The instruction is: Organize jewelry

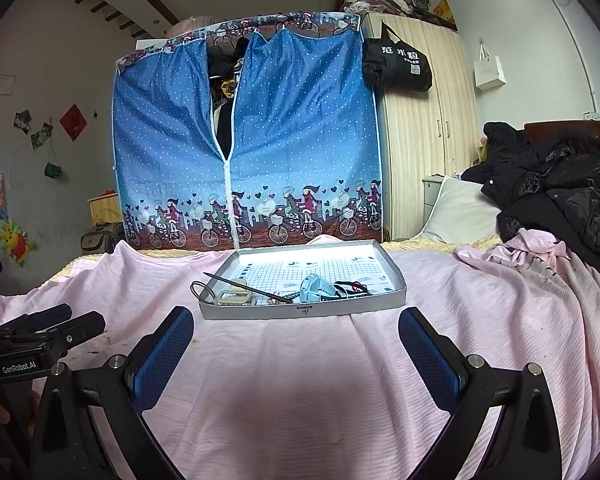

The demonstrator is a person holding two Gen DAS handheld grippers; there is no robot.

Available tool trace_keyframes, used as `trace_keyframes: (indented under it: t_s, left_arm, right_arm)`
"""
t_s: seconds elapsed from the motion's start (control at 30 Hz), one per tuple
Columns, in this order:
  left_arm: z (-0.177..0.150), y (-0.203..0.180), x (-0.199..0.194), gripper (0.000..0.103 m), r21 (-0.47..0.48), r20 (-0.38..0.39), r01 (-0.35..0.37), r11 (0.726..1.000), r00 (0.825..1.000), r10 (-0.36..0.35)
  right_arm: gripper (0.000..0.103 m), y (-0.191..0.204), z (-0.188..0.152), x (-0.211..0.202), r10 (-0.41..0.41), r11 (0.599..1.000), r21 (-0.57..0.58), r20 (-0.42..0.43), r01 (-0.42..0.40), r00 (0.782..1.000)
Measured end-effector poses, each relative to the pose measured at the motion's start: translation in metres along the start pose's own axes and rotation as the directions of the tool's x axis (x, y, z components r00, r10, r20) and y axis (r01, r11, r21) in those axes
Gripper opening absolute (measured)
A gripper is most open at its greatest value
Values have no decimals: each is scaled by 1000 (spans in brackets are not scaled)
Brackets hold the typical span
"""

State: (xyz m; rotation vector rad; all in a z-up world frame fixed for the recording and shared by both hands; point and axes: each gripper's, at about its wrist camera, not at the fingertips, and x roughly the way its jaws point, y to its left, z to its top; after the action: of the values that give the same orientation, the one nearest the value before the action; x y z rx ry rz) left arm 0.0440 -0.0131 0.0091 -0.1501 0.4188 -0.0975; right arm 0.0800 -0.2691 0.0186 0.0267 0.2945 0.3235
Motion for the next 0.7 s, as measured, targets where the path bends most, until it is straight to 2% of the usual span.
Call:
trace_keyframes:
  t_s: [0.7]
  left_arm:
    - [0,2,1,102,-2,-13,4,1000,1000,-4]
  right_arm:
    - [103,4,-4,4,13,1000,-1,-17,-13,1000]
